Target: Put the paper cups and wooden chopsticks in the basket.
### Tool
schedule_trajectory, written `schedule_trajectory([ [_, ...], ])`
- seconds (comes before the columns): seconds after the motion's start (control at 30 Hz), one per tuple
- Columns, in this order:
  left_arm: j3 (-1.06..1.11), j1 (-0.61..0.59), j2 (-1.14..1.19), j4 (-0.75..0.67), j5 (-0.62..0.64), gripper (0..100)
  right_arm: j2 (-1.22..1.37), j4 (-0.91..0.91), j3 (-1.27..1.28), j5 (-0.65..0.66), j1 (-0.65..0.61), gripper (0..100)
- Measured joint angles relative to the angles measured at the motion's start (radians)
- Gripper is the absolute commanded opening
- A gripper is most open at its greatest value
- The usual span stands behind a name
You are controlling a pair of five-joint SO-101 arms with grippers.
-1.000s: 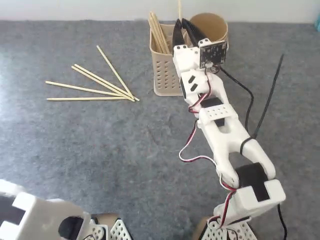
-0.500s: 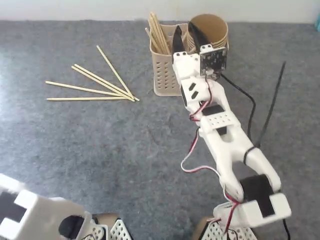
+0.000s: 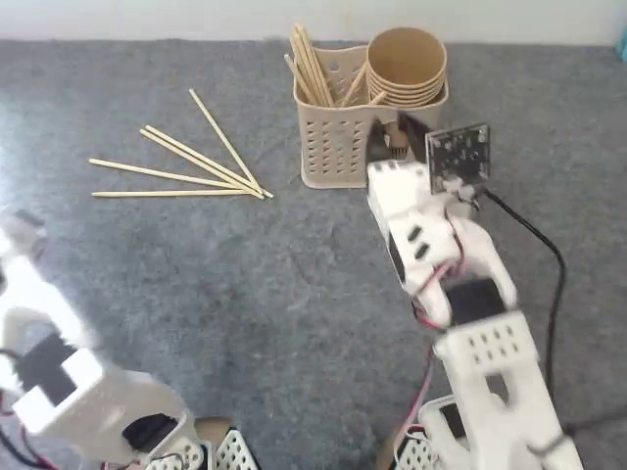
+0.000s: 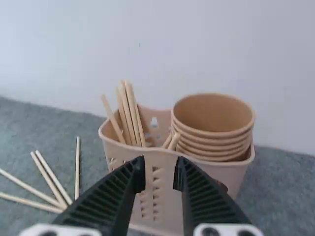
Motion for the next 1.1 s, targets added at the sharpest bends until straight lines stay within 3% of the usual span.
schedule_trajectory([
  [0.2,-0.078,0.201,0.000,0.124,0.138,18,-0.089,0.322,0.003,0.000,-0.061,11.5],
  [0.33,-0.137,0.330,0.000,0.155,0.227,18,-0.091,0.442,0.071,-0.044,-0.143,11.5],
  [0.5,-0.221,0.496,0.031,0.158,0.325,19,-0.091,0.396,0.235,-0.089,-0.233,11.5],
  [0.67,-0.416,0.628,0.207,0.158,0.393,20,-0.091,0.290,0.364,-0.089,-0.284,11.5],
  [0.83,-0.723,0.684,0.465,0.203,0.400,25,-0.091,0.273,0.368,-0.089,-0.284,11.5],
  [1.1,-1.350,0.684,0.927,0.460,0.473,25,-0.091,0.270,0.371,-0.069,-0.284,11.5],
])
